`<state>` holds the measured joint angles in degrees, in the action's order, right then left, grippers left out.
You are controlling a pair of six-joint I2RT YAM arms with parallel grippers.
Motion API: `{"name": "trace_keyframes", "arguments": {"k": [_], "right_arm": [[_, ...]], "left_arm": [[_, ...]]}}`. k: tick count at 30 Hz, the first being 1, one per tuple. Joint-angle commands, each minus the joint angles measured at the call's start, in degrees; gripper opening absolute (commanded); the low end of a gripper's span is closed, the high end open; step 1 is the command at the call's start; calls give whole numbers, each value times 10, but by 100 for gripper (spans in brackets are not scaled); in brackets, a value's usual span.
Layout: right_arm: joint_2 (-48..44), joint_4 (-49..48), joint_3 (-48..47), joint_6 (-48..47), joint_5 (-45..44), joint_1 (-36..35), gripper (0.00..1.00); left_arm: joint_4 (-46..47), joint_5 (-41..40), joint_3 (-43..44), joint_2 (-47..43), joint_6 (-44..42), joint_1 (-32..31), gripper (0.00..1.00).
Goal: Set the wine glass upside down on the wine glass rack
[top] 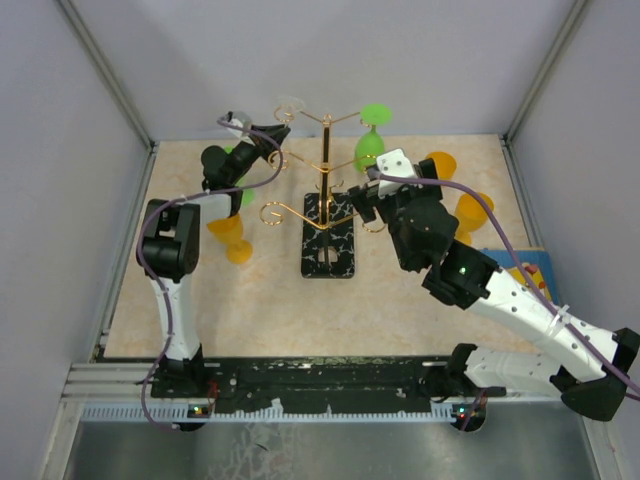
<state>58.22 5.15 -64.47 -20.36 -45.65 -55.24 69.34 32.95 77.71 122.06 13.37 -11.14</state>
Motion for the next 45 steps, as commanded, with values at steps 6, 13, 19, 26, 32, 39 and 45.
{"name": "trace_keyframes", "arguments": {"k": [6,13,19,26,32,39,45], "right_arm": [[0,-30,3,-3,7,5,99],[2,-30,6,-2,9,8,99],[1,-29,7,0,10,9,99],[-1,-27,7,2,10,10,99],[-2,-24,7,5,10,10,99],[-2,-24,7,7,13,10,99],[0,-24,6,8,15,11,99]], "left_arm": [[64,-23,27,27,39,-1,0],[86,-36,17,26,52,-1,0],[98,-48,-12,8,44,0,0],[122,-60,-49,-9,48,3,0],[130,-43,-65,-20,47,7,0],[118,35,-39,-18,48,7,7],[127,50,-51,-29,49,7,39]]}}
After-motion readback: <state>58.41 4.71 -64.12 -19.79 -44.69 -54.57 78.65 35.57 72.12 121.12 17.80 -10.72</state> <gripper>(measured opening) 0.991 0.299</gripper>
